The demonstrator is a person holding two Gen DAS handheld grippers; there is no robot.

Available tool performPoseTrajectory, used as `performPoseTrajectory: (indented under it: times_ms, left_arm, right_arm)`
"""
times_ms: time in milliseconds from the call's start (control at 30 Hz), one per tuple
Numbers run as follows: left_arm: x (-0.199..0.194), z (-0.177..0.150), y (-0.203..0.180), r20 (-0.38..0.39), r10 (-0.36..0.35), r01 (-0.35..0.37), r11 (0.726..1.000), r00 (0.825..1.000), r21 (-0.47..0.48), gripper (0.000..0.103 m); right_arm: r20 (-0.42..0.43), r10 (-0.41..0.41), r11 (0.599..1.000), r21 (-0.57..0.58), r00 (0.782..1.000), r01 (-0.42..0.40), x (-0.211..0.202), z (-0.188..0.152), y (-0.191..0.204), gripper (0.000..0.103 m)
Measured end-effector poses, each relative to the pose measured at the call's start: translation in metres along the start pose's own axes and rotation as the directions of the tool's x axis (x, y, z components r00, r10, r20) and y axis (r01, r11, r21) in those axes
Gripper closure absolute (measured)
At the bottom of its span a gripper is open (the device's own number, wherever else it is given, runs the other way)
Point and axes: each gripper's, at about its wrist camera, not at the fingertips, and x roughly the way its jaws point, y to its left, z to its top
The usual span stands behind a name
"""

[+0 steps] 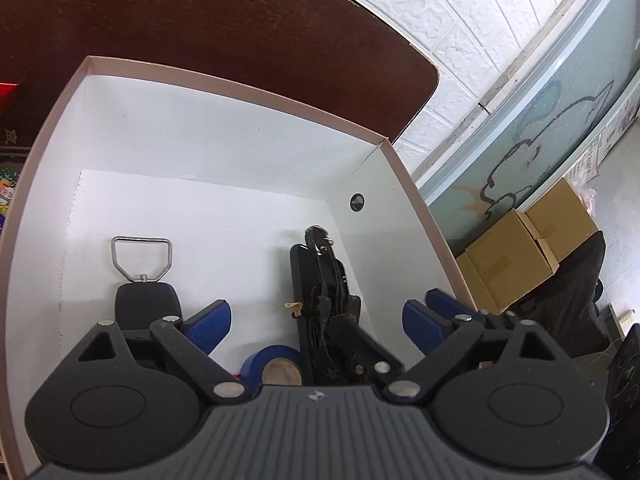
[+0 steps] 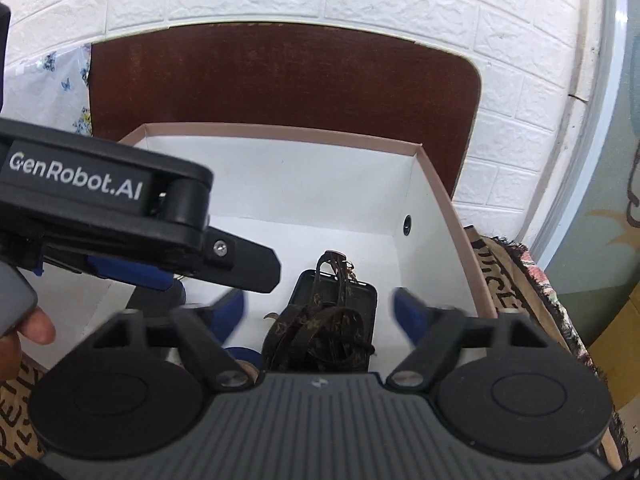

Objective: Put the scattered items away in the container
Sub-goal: 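Lower the wallet into the box and open the left tool, then raise the left tool out of the box toward the item pile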

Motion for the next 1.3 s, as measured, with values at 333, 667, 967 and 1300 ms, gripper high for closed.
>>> performPoseTrajectory:
  times_ms: [333, 667, 967, 1300]
  left_arm:
    - [-0.022, -0.013, -0.003, 0.022, -0.012, 0.012, 0.999, 1.0, 0.037, 0.007]
    - [-0.059, -0.029, -0.012, 0.09, -0.042, 0.036, 0.997, 0.995, 0.072, 0.007]
    - [-0.123, -0.078, 0.01, 0.239, -0.001, -0.017, 0.997, 0.971, 0.075, 0.004]
    - [-0.188, -0.139, 0.061, 0.272, 0.057, -0.069, 0.997, 0.961, 0.037, 0.004]
  right_arm:
    - [0.027, -0.006, 0.999, 0.037, 1.0, 0.005, -0.022, 0.002, 0.004, 0.01]
    - [0.085, 0.018, 0.997, 0.079, 0.996, -0.025, -0.052, 0.002, 0.019, 0.01]
    - [0.146, 0.071, 0.991, 0.105, 0.987, -0.087, -0.091, -0.018, 0.062, 0.009]
    - [0.17, 0.214, 0.977, -0.044, 0.962, -0.209, -0.122, -0.055, 0.169, 0.009]
